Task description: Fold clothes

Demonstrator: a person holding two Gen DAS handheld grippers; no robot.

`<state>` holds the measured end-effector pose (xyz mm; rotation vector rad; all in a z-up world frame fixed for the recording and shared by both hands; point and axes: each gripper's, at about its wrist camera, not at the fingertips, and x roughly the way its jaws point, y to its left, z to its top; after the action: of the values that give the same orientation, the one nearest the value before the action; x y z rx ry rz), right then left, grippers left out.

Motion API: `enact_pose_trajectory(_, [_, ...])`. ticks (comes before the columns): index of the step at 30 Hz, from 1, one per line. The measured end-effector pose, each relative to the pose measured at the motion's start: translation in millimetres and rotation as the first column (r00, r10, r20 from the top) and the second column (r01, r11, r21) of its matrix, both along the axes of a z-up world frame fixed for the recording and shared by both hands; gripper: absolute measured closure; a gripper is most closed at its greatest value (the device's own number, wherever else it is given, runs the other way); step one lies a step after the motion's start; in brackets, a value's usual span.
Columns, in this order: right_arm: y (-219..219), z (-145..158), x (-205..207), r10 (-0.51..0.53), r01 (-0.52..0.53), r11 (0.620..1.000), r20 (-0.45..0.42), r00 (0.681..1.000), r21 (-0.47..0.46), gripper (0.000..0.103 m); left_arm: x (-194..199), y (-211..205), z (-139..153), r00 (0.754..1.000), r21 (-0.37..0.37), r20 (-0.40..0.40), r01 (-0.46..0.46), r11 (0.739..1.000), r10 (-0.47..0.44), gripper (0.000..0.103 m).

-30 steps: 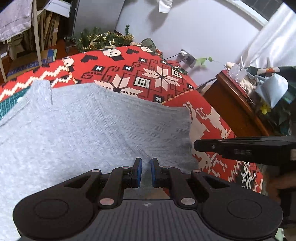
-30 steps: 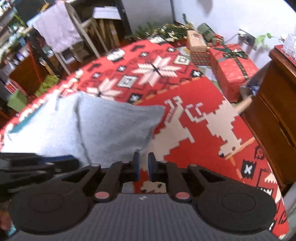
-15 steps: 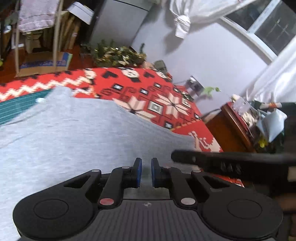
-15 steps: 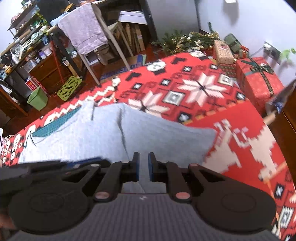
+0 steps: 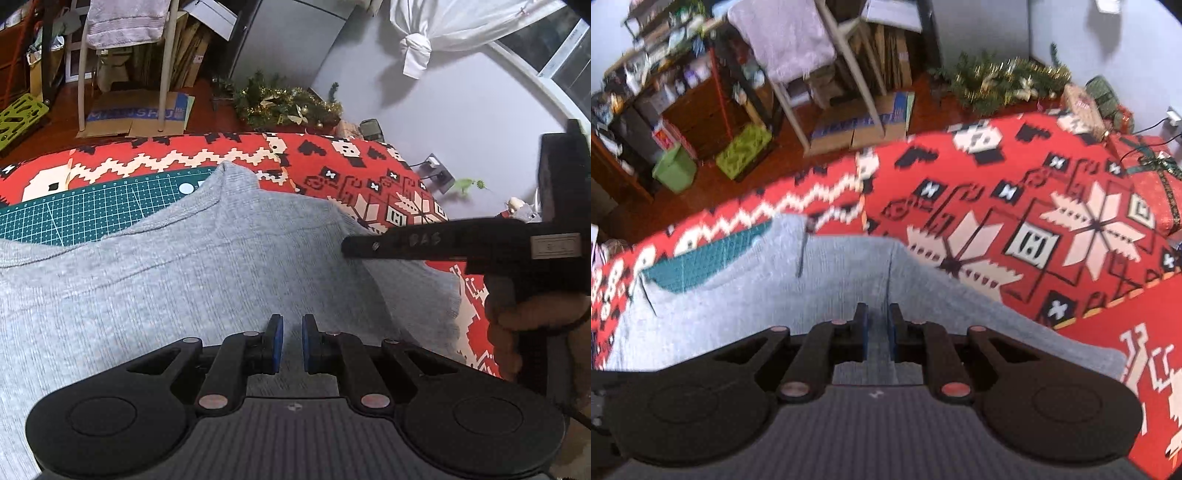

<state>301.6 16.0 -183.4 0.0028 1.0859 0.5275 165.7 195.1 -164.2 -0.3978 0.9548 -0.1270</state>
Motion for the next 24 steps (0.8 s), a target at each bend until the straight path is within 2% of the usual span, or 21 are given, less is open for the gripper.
enact_pose_trajectory(4, [3, 11, -1, 0.018, -0.016, 0.999, 0.064, 0.998, -0.035, 0.102, 7, 2, 0, 1.0, -0.013, 0.01, 0.014, 1.0, -0.014, 0.094])
enact_pose_trajectory(8, [5, 3, 2, 0.031, -0.027, 0.997, 0.059, 0.998, -0.076, 0.102, 13, -3, -7, 0.999, 0.007, -0.009, 0.039, 0.999, -0.039, 0.094])
enact_pose_trajectory(10, [2, -4, 4, 0.026, -0.023, 0.997, 0.047, 0.999, -0.068, 0.101, 13, -4, -11, 0.999, 0.015, -0.016, 0.043, 0.999, -0.043, 0.094])
enact_pose_trajectory(14, [-12, 3, 2, -0.002, 0.004, 1.0, 0.058, 0.998, -0.026, 0.097, 10, -4, -10, 0.999, 0.015, -0.004, 0.043, 0.999, -0.043, 0.094])
enact_pose_trajectory(15, [-17, 7, 1, -0.012, 0.013, 1.0, 0.06, 0.998, -0.013, 0.091, 9, -4, -9, 0.999, 0.014, -0.002, 0.043, 0.999, -0.043, 0.094])
enact_pose_trajectory(20, [-47, 25, -19, -0.037, 0.037, 0.999, 0.057, 0.998, 0.0, 0.091, -2, -6, 1, 0.999, 0.018, 0.003, 0.035, 0.999, -0.035, 0.094])
enact_pose_trajectory(24, [-57, 22, -42, -0.019, 0.019, 1.0, 0.006, 1.0, 0.001, 0.091, -16, -12, 3, 0.999, 0.011, -0.01, 0.039, 0.999, -0.039, 0.094])
